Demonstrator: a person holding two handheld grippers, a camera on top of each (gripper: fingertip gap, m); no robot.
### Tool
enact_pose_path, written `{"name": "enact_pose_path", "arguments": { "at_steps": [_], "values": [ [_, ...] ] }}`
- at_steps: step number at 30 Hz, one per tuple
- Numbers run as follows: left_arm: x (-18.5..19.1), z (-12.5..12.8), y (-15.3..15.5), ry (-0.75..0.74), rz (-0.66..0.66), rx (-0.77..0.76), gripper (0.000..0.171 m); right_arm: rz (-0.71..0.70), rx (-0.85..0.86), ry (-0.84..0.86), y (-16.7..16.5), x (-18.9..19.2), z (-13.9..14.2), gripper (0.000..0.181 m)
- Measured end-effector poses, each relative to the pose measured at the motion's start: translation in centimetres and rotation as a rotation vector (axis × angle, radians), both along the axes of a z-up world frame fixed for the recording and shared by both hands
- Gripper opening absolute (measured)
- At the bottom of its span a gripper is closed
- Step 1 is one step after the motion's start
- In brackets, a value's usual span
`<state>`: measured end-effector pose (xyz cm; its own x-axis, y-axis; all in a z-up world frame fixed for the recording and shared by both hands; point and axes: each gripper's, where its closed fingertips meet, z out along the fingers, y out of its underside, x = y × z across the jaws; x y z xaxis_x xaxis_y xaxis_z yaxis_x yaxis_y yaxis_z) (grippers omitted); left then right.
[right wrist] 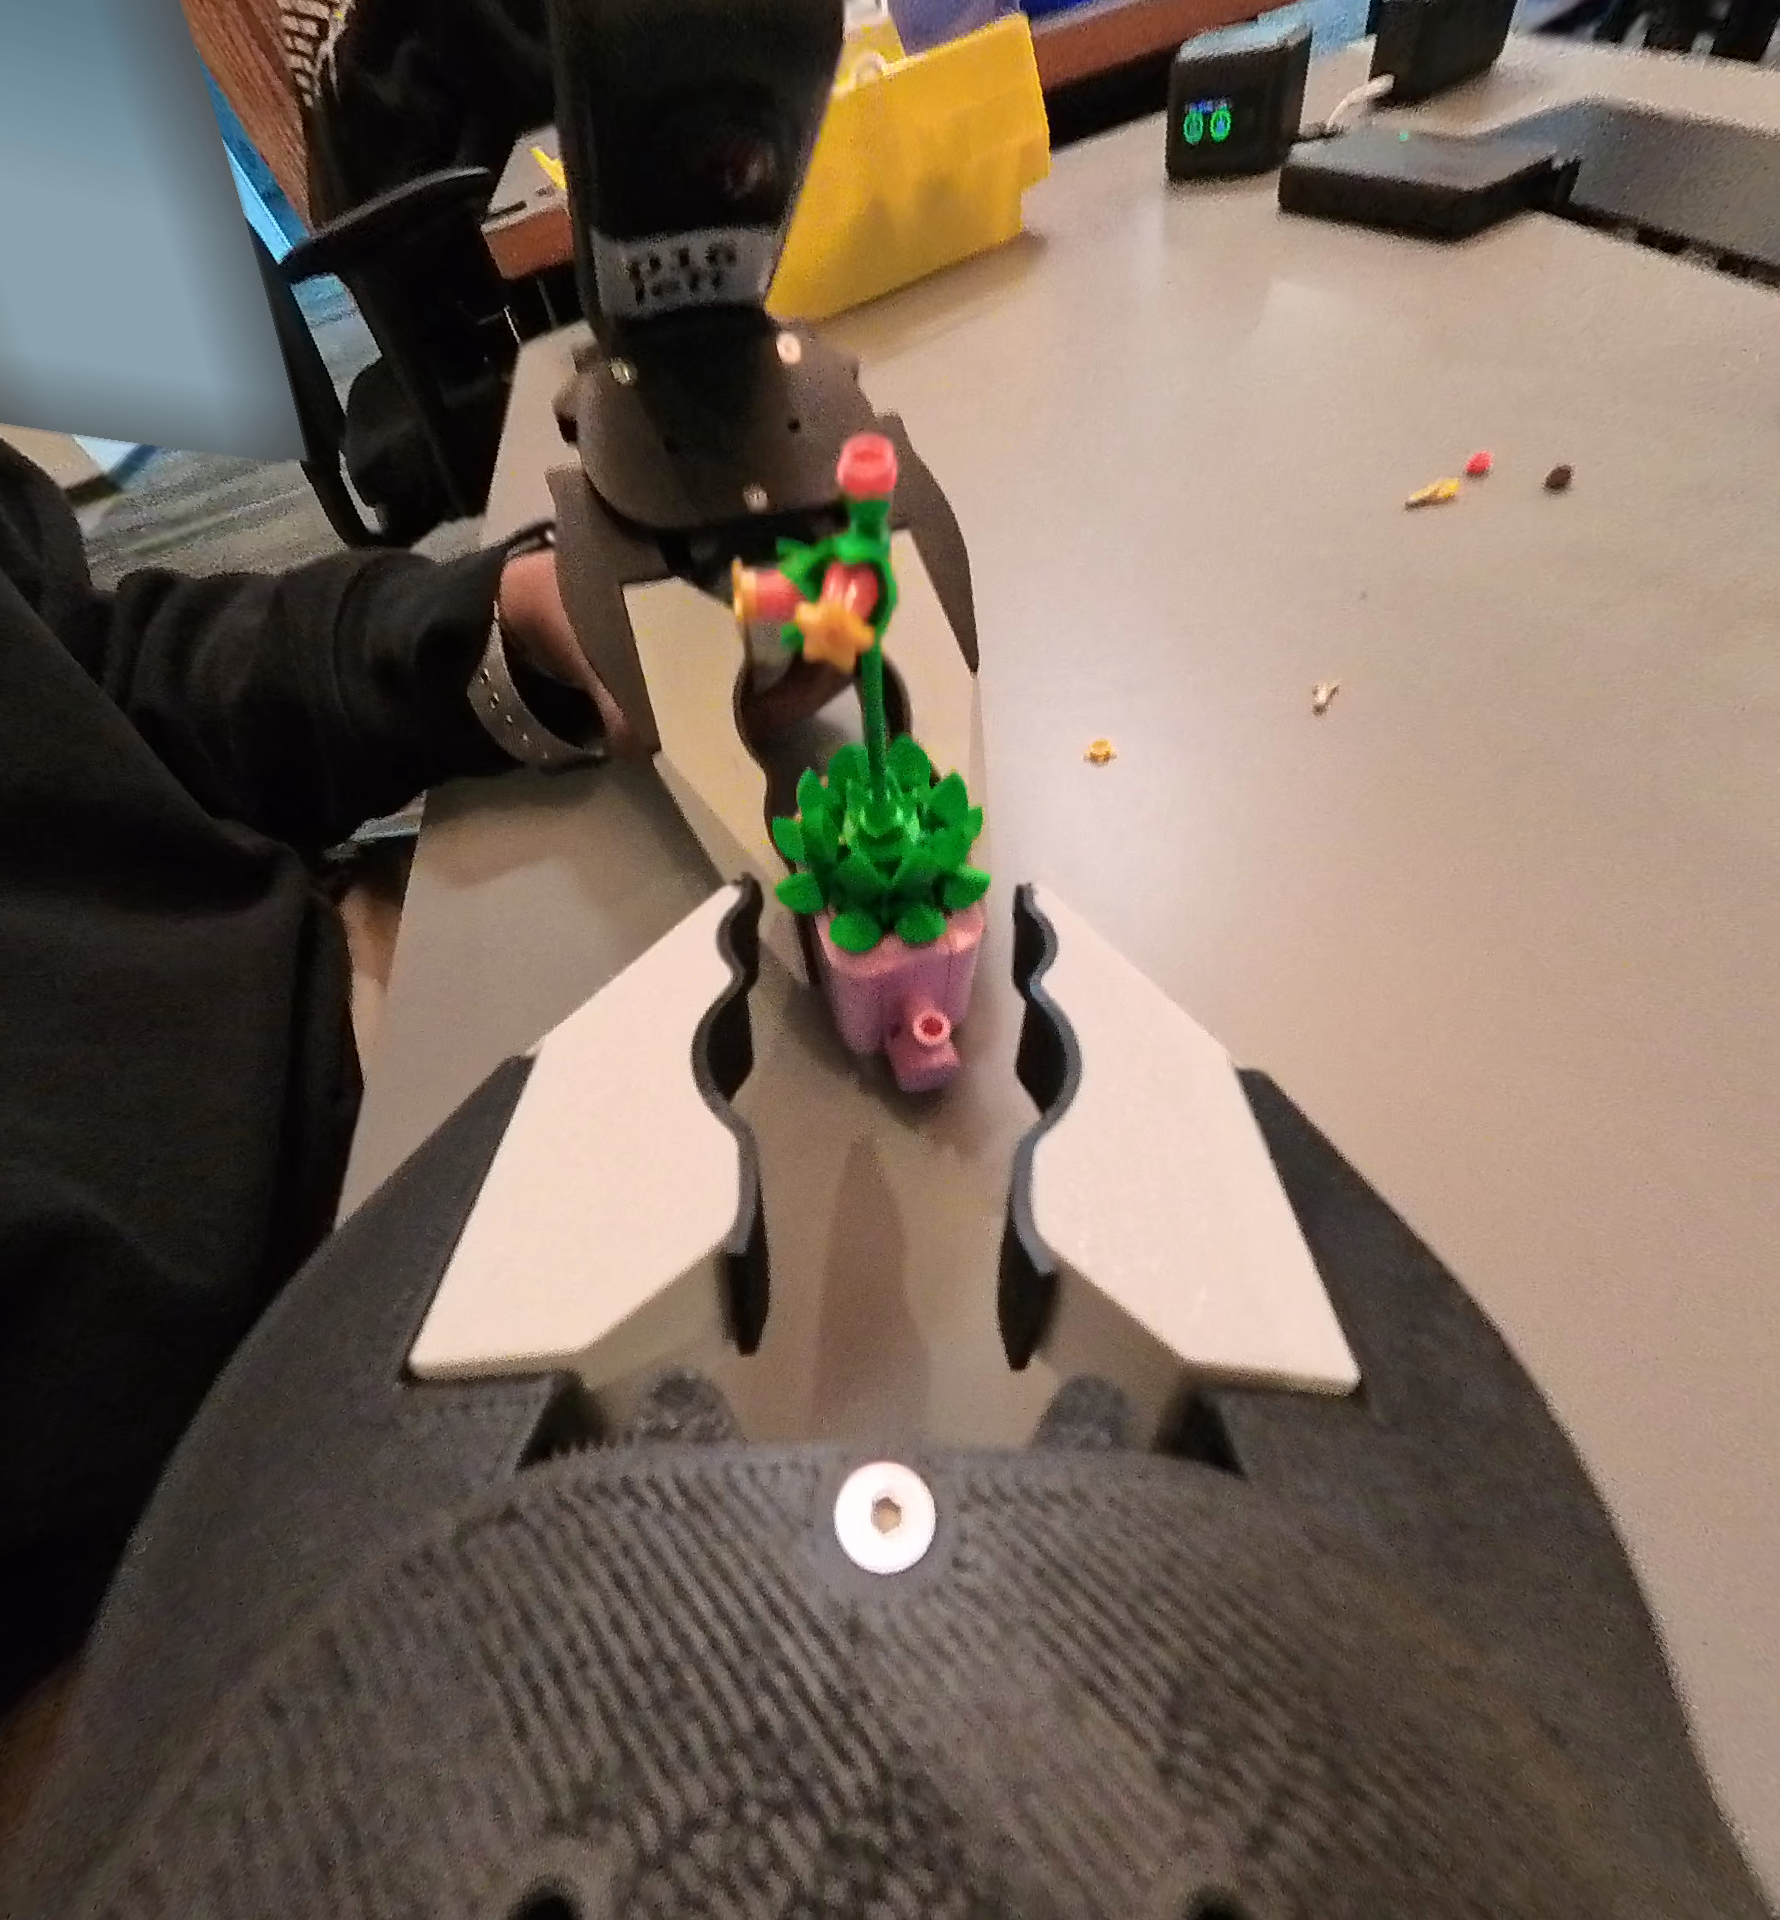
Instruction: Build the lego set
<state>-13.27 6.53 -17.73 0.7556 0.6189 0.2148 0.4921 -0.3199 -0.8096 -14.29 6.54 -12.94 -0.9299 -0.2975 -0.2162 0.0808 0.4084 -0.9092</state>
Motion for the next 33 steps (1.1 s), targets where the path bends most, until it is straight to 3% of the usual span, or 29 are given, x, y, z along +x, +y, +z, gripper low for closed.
{"name": "enact_pose_path", "arguments": {
  "at_steps": [6,13,23,30,33],
  "values": [
    [0.3,-0.1,0.0,-0.012,-0.012,0.003,0.040,0.013,0.084,0.109,0.4,0.6,-3.3,0.041],
    [0.8,-0.4,0.1,-0.026,-0.040,-0.009,0.040,0.019,0.064,0.191,-0.8,1.3,-3.5,0.035],
    [1.4,-0.1,-0.7,-0.028,-0.040,0.012,0.046,0.027,0.080,0.186,0.0,1.0,-3.7,0.035],
    [2.2,0.3,-2.3,0.041,-0.048,-0.015,0.021,0.008,0.092,0.200,0.1,0.6,-3.9,0.035],
    [2.2,0.5,-2.4,0.055,-0.046,-0.010,0.019,0.007,0.093,0.198,0.1,0.6,-3.9,0.035]
  ]
}}
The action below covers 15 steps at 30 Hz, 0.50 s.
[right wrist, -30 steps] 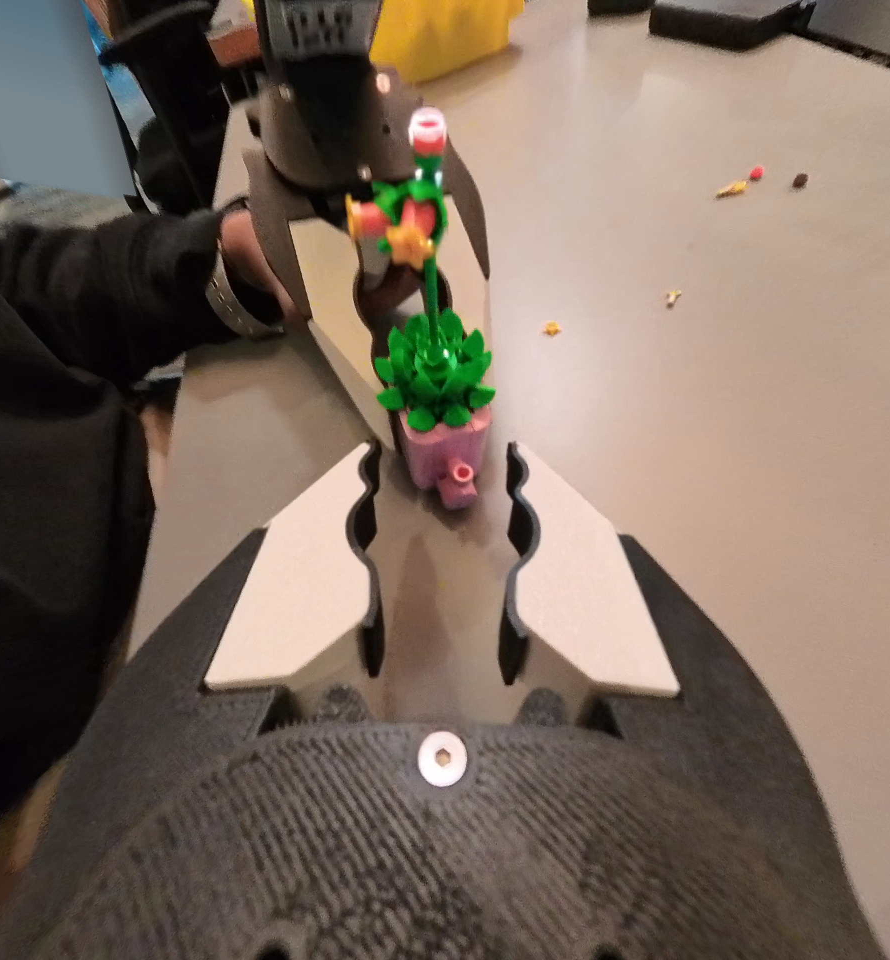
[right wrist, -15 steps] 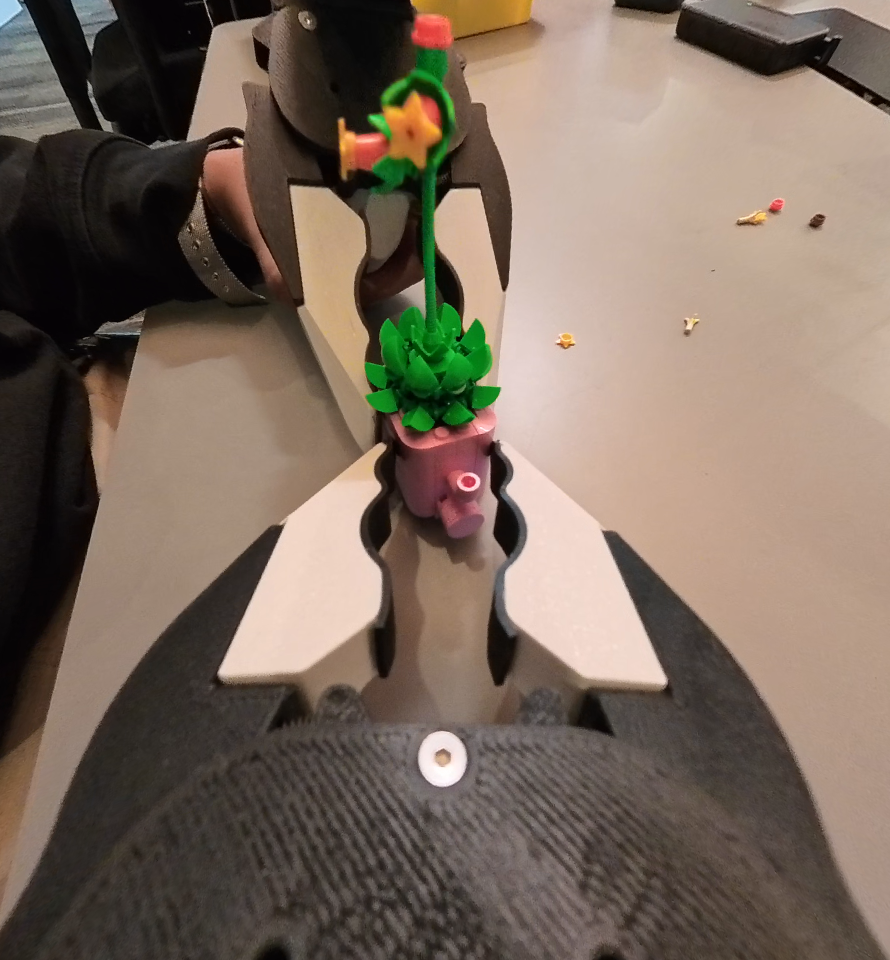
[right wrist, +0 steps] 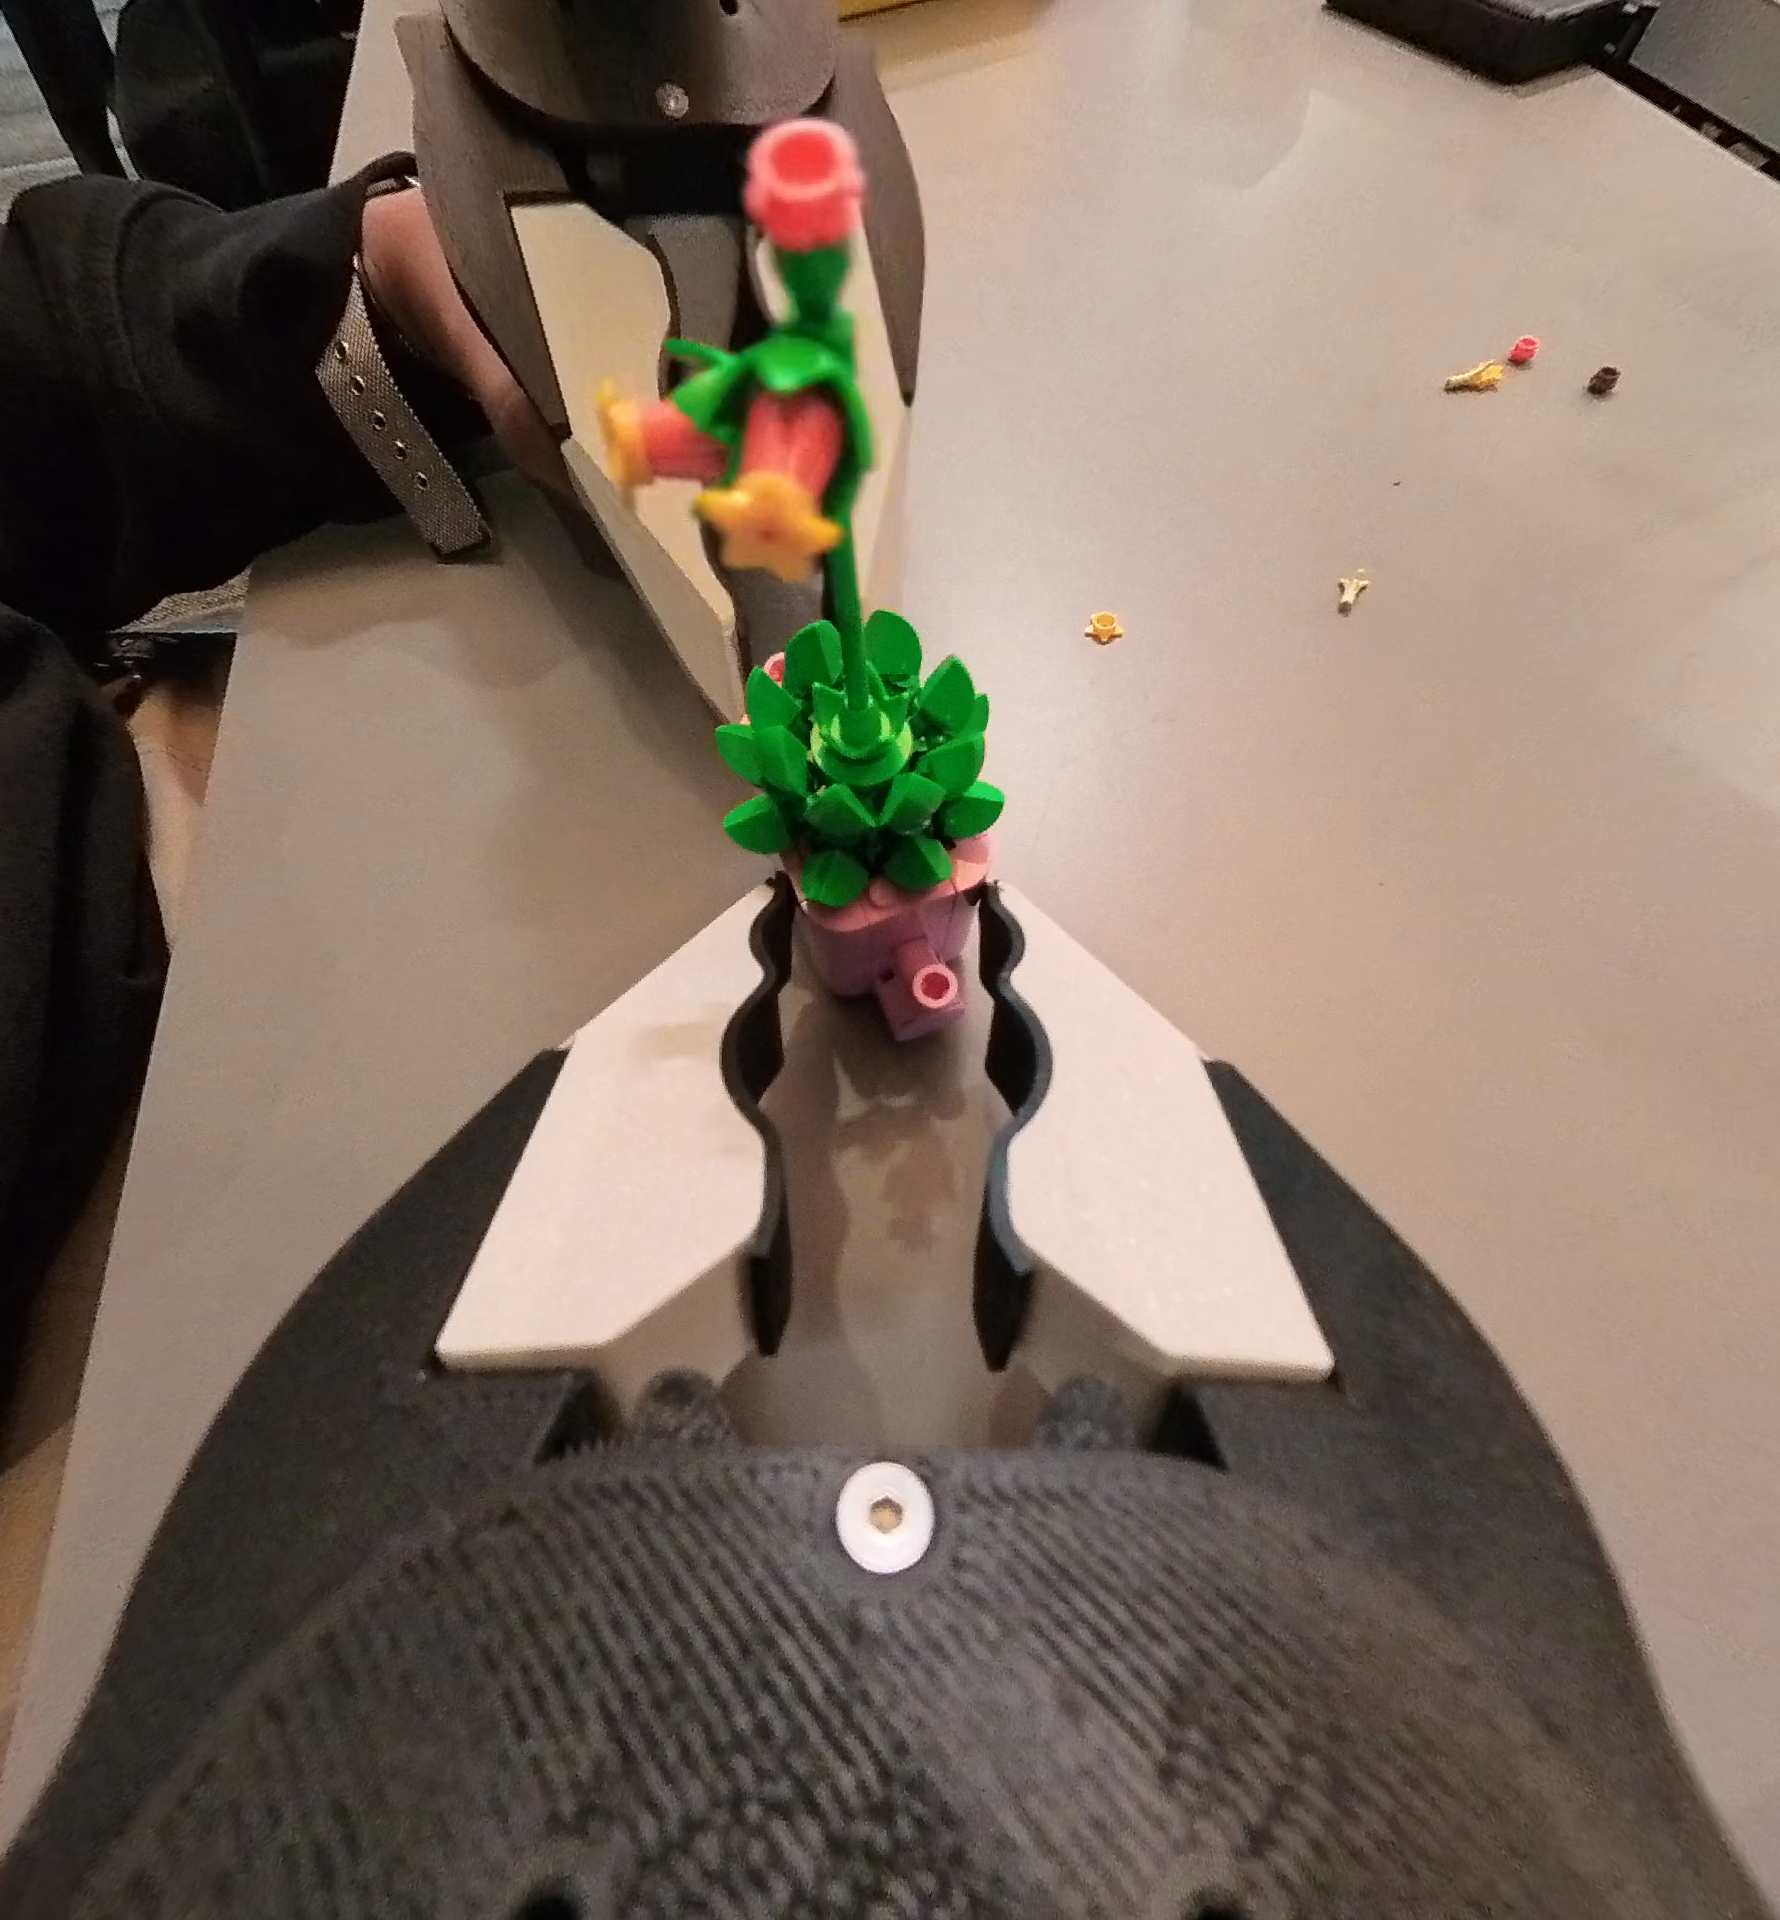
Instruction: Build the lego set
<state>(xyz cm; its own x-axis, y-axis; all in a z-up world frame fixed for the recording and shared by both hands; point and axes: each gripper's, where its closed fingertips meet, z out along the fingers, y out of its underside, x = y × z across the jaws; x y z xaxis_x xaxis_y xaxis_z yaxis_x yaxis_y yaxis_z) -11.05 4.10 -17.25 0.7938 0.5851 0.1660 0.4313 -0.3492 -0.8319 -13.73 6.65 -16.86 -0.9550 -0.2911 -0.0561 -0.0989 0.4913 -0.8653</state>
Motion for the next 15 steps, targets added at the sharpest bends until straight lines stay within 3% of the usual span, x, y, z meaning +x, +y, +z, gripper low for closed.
{"name": "enact_pose_path", "arguments": {
  "at_steps": [15],
  "values": [
    [-0.18,0.59,0.39,0.046,-0.006,0.011,0.010,-0.004,0.000,0.007,-0.01,-0.03,-0.04,0.035]
  ]
}}
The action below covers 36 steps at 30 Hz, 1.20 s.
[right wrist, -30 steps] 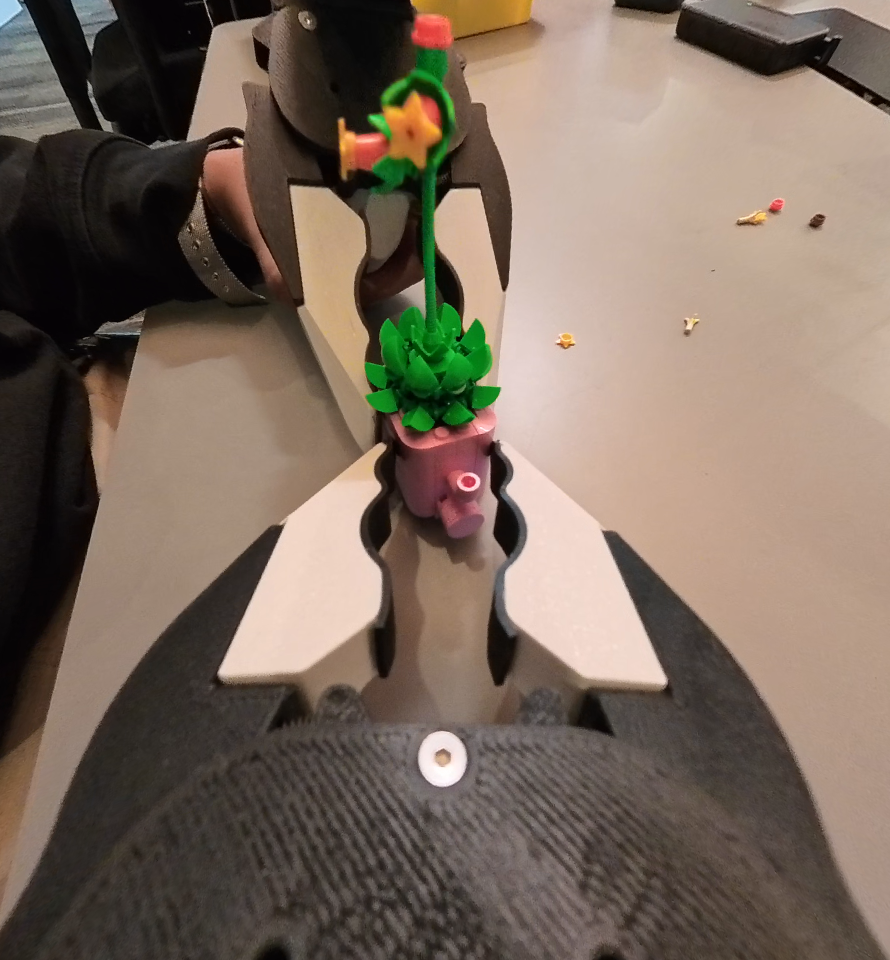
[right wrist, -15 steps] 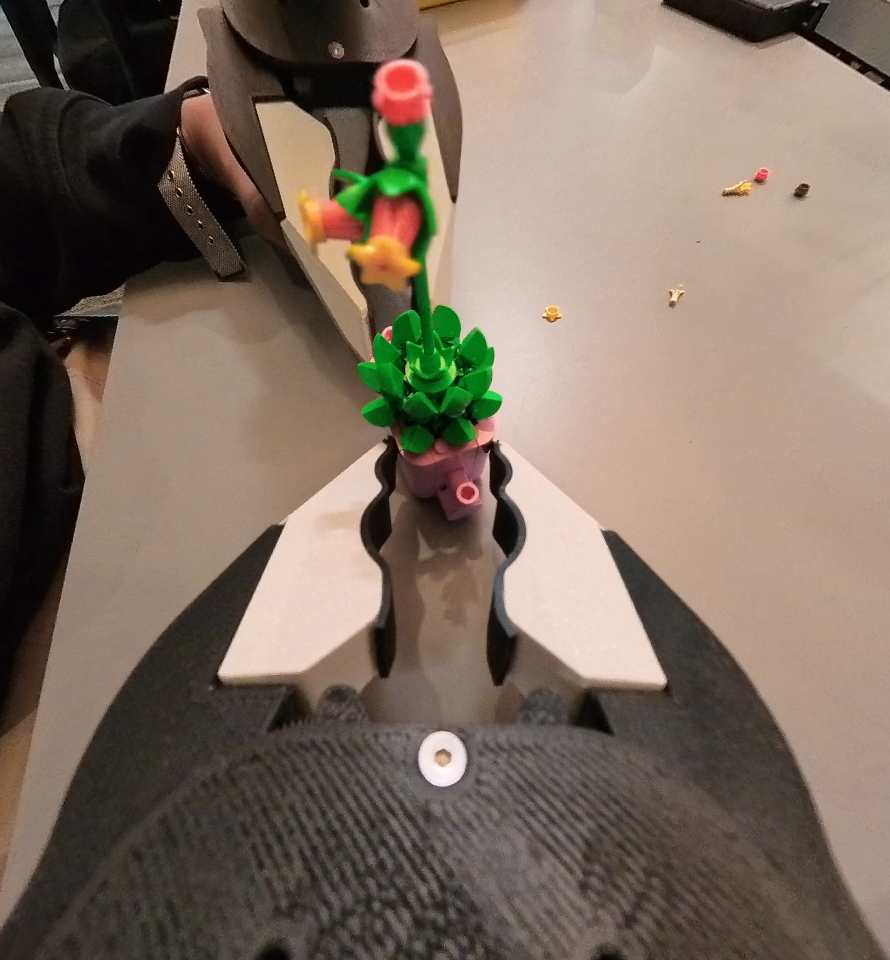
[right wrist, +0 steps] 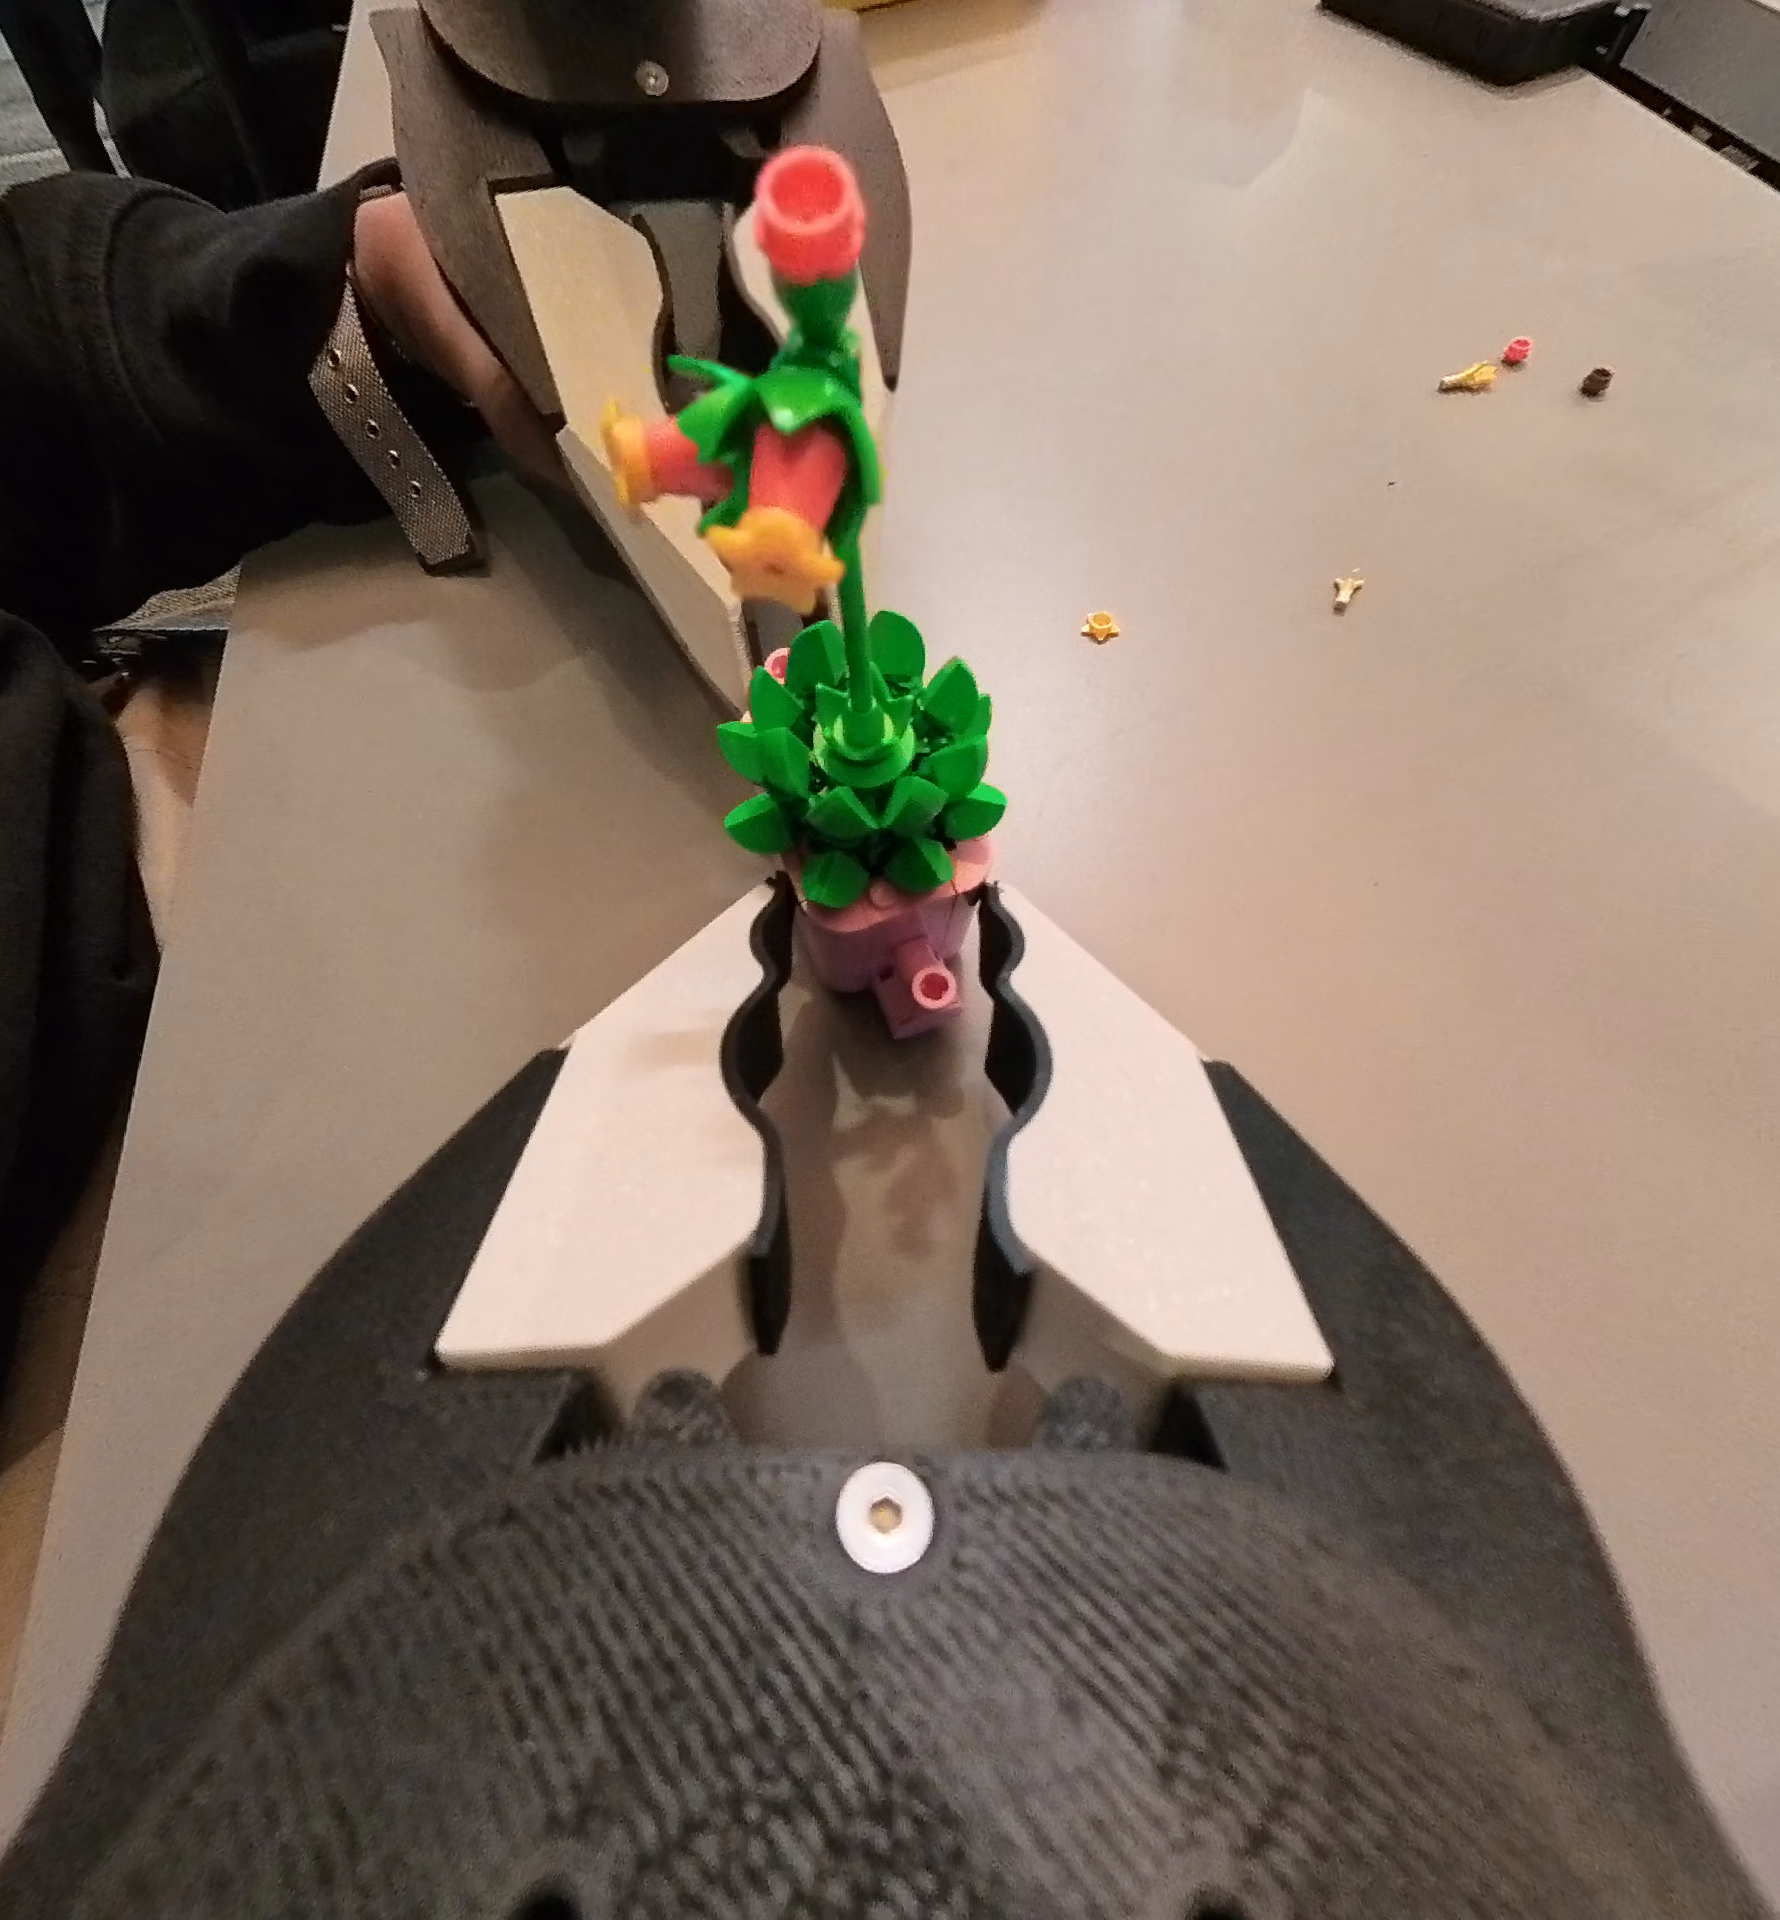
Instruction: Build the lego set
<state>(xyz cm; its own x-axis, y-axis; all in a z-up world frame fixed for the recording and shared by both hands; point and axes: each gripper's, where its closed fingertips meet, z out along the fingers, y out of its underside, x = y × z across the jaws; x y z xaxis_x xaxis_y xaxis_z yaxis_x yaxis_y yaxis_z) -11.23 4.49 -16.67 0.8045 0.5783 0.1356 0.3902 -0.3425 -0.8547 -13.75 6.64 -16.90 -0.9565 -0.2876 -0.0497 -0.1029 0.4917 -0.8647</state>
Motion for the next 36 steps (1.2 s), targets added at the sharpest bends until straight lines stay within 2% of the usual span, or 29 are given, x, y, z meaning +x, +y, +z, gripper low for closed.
{"name": "enact_pose_path", "arguments": {
  "at_steps": [10,27,32,36],
  "values": [
    [0.05,0.03,-0.02,-0.097,0.007,0.080,0.006,0.006,-0.006,0.019,0.01,0.13,-0.01,0.035],
    [-0.63,-0.50,-0.25,-0.048,0.048,-0.002,0.006,-0.028,0.005,0.000,-0.30,-0.32,-0.10,0.035],
    [-0.65,-0.54,-0.23,-0.052,0.048,-0.002,0.016,-0.032,0.007,-0.007,-0.33,-0.40,-0.10,0.035],
    [-0.76,-0.21,-0.31,-0.015,0.055,-0.005,0.018,-0.032,0.008,-0.011,-0.33,-0.42,-0.10,0.035]
  ]
}}
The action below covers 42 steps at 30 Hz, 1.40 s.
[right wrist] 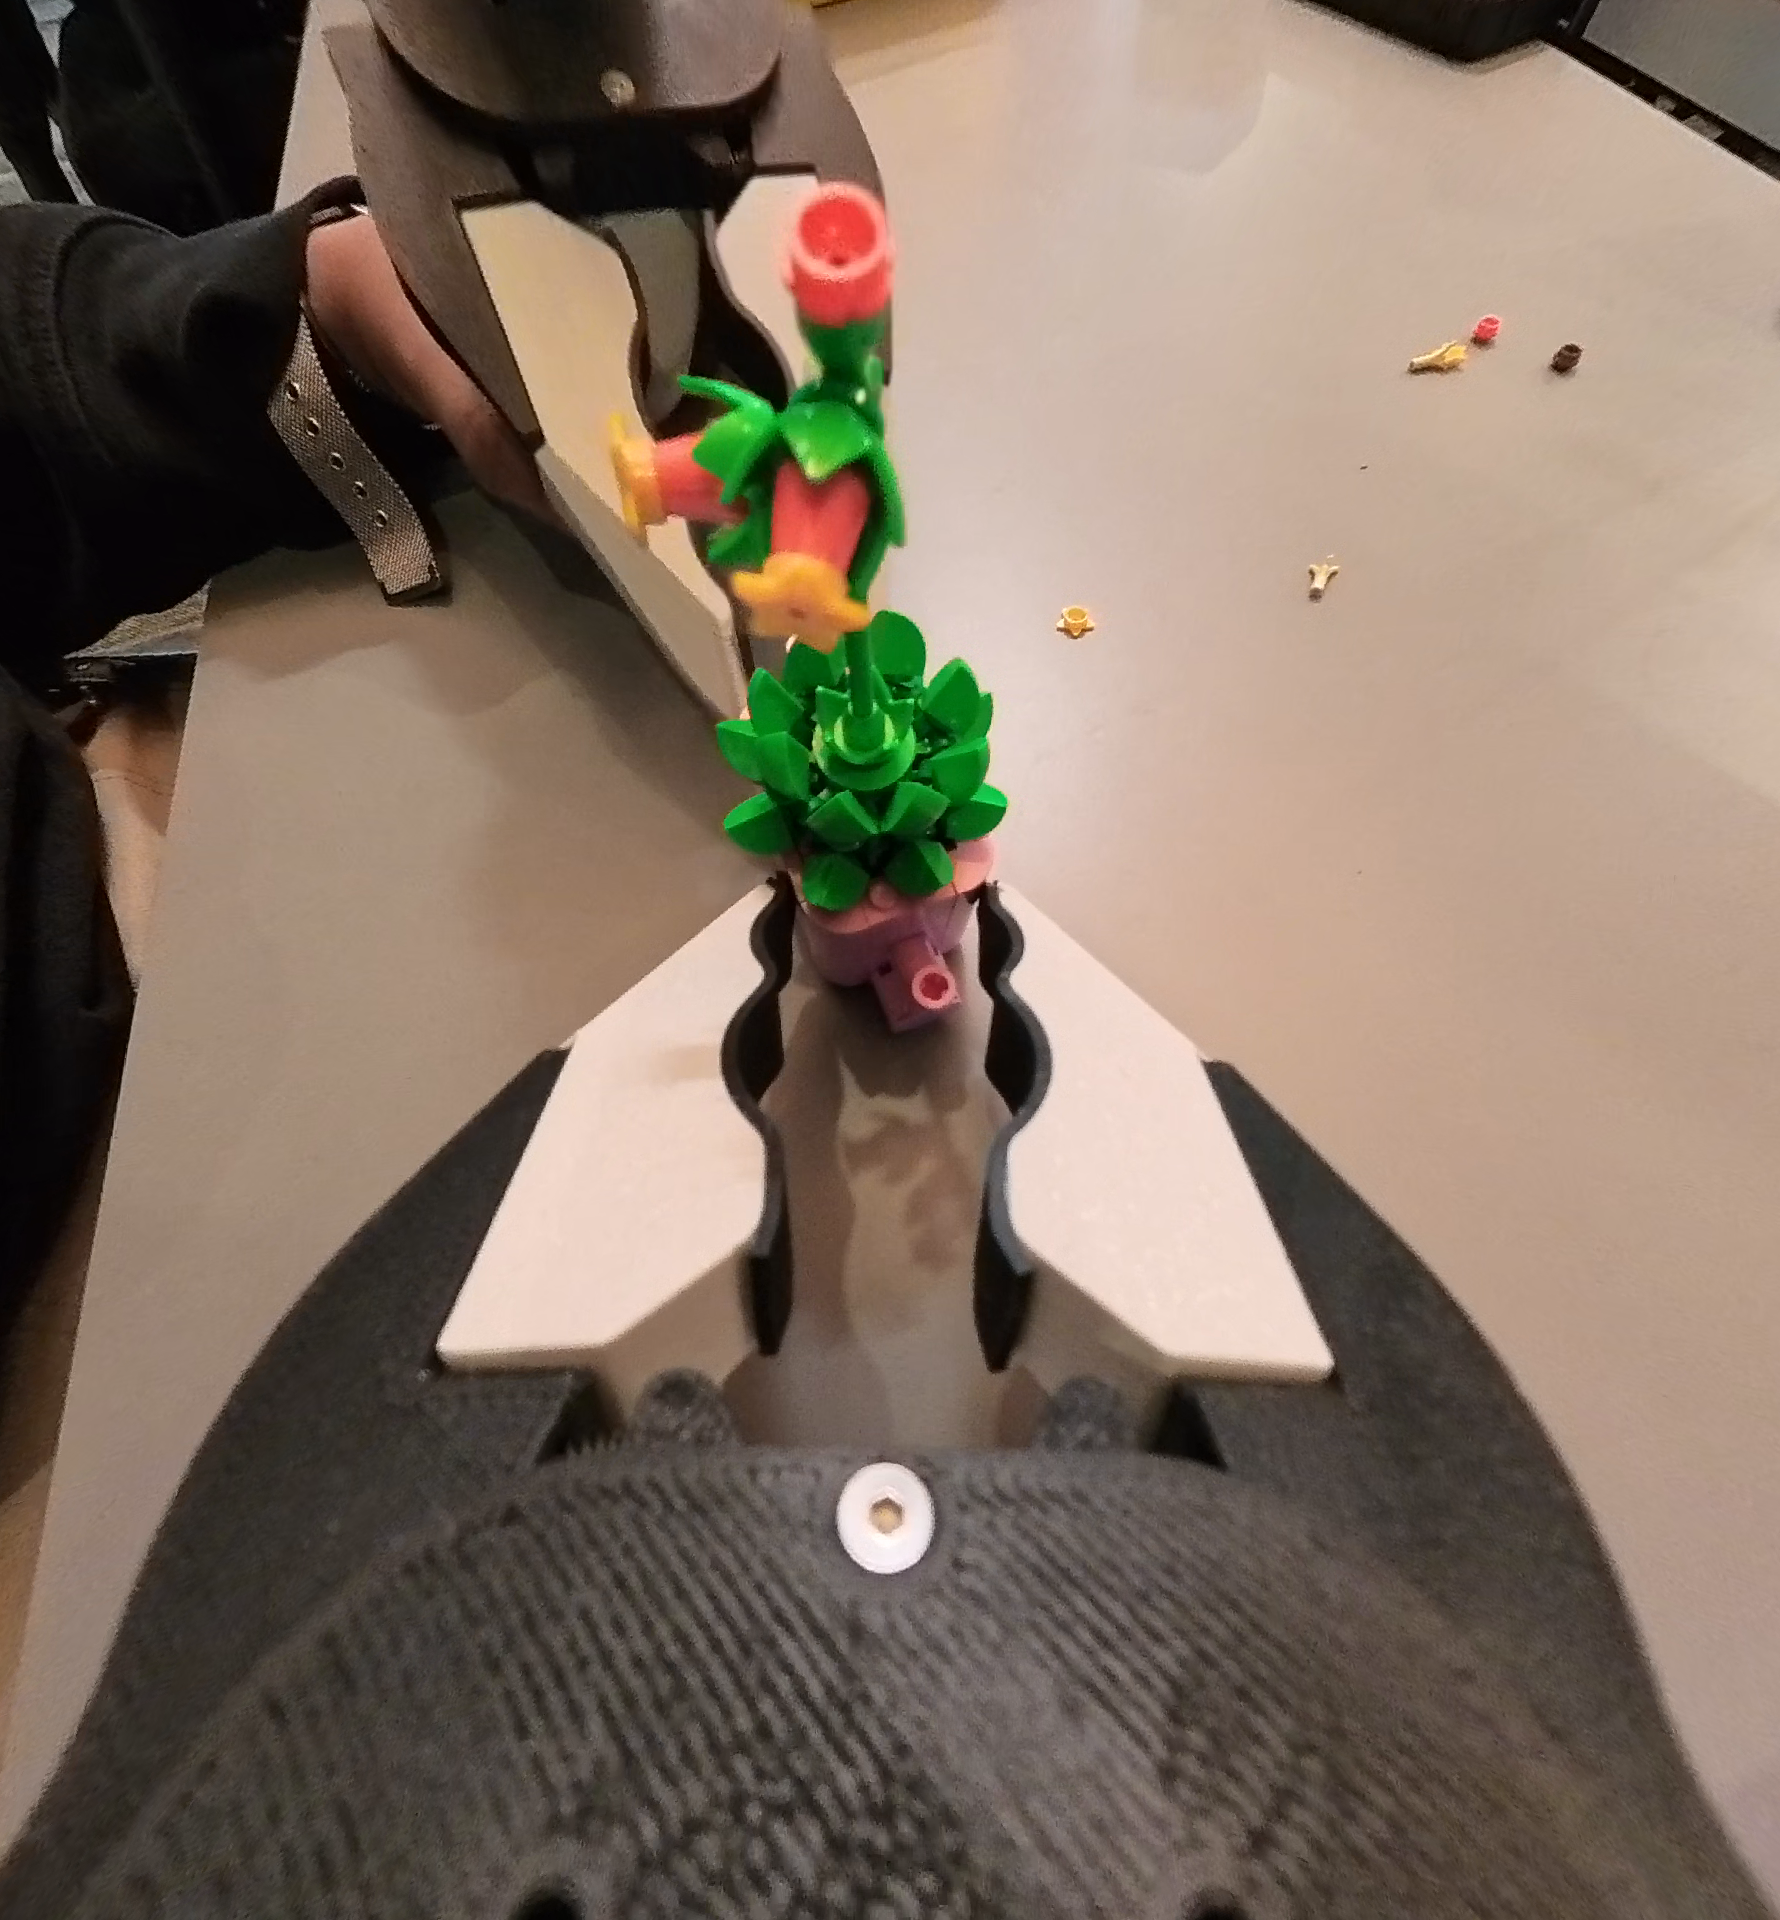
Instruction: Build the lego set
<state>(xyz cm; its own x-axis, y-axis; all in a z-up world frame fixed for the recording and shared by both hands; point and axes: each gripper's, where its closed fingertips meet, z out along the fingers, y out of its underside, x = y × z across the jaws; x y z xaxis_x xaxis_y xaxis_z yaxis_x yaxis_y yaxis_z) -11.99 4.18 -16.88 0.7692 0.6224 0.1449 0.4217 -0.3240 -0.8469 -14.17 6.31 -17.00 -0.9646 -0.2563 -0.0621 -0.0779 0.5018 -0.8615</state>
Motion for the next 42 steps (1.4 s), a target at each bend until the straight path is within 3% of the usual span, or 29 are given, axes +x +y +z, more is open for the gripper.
{"name": "enact_pose_path", "arguments": {
  "at_steps": [5,42],
  "values": [
    [-0.09,0.34,-0.11,0.043,0.003,-0.009,0.006,0.000,0.001,-0.005,-0.01,-0.01,0.01,0.035],
    [-0.27,0.33,-0.11,0.130,0.012,-0.087,0.005,-0.010,0.002,-0.009,-0.08,-0.14,0.01,0.035]
  ]
}}
